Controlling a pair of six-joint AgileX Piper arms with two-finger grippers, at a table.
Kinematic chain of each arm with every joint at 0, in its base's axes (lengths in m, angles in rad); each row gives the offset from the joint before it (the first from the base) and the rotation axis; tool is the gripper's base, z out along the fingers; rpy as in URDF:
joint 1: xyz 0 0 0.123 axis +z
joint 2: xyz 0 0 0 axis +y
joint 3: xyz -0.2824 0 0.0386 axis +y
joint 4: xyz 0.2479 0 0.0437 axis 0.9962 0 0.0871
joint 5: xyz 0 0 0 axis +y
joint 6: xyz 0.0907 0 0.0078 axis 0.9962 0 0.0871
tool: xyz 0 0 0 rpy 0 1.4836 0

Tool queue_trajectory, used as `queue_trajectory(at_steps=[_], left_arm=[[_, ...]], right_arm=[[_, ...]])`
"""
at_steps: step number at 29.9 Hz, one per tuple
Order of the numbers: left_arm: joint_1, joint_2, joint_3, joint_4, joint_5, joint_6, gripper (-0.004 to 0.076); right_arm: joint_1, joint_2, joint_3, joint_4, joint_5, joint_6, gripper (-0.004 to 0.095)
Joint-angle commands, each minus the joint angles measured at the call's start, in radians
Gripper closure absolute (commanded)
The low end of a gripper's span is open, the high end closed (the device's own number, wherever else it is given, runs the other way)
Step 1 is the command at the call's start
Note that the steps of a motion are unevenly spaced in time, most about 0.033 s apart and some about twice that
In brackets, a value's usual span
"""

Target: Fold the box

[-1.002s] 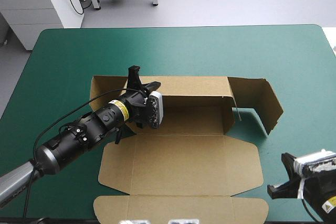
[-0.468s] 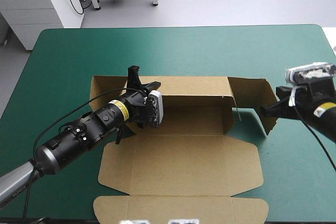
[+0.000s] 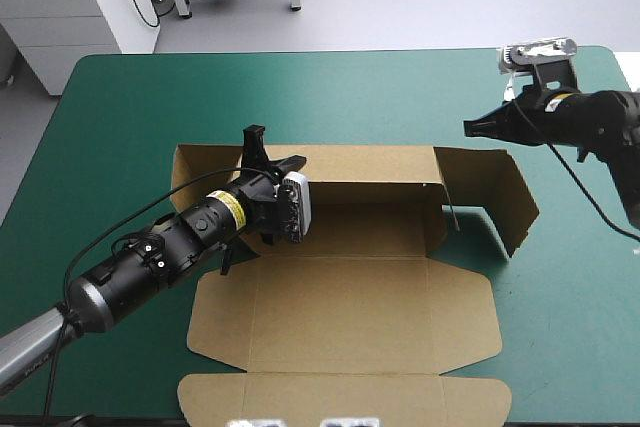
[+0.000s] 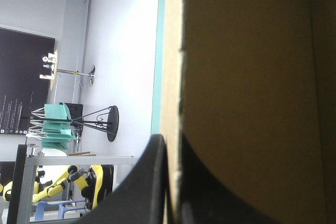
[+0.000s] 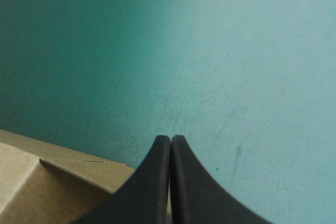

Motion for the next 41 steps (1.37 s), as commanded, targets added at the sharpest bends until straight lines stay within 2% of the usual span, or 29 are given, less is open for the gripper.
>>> queue_trajectory(at_steps=[1, 10, 22, 28, 32, 36, 41], left_arm=[[0.000, -0.029, -0.023, -0.016, -0.016, -0.013, 0.0732], [0.000, -0.029, -0.023, -0.016, -0.024, -0.037, 0.0732], [0.000, -0.029, -0.023, -0.016, -0.041, -0.058, 0.0732], [0.001, -0.029, -0.023, -0.016, -0.039, -0.071, 0.0732], [0.037, -0.029, -0.023, -0.033, -0.071, -0.137, 0.0732], [0.059, -0.031, -0.023, -0.049, -0.073, -0.131, 0.0732], [0.059, -0.031, -0.023, -0.042, -0.069, -0.131, 0.0732]], right_arm=[[0.002, 0.042, -0.088, 0.019, 0.014, 0.002, 0.0926], [0.002, 0.148, -0.145, 0.019, 0.095, 0.045, 0.0926], [0.002, 0.175, -0.145, 0.015, 0.363, 0.045, 0.0926], [0.002, 0.160, -0.143, 0.064, 0.363, 0.037, 0.0928], [0.002, 0.158, -0.143, 0.038, 0.363, 0.037, 0.0928], [0.002, 0.158, -0.143, 0.023, 0.363, 0.041, 0.0928], [0.002, 0.161, -0.143, 0.097, 0.363, 0.028, 0.0928]])
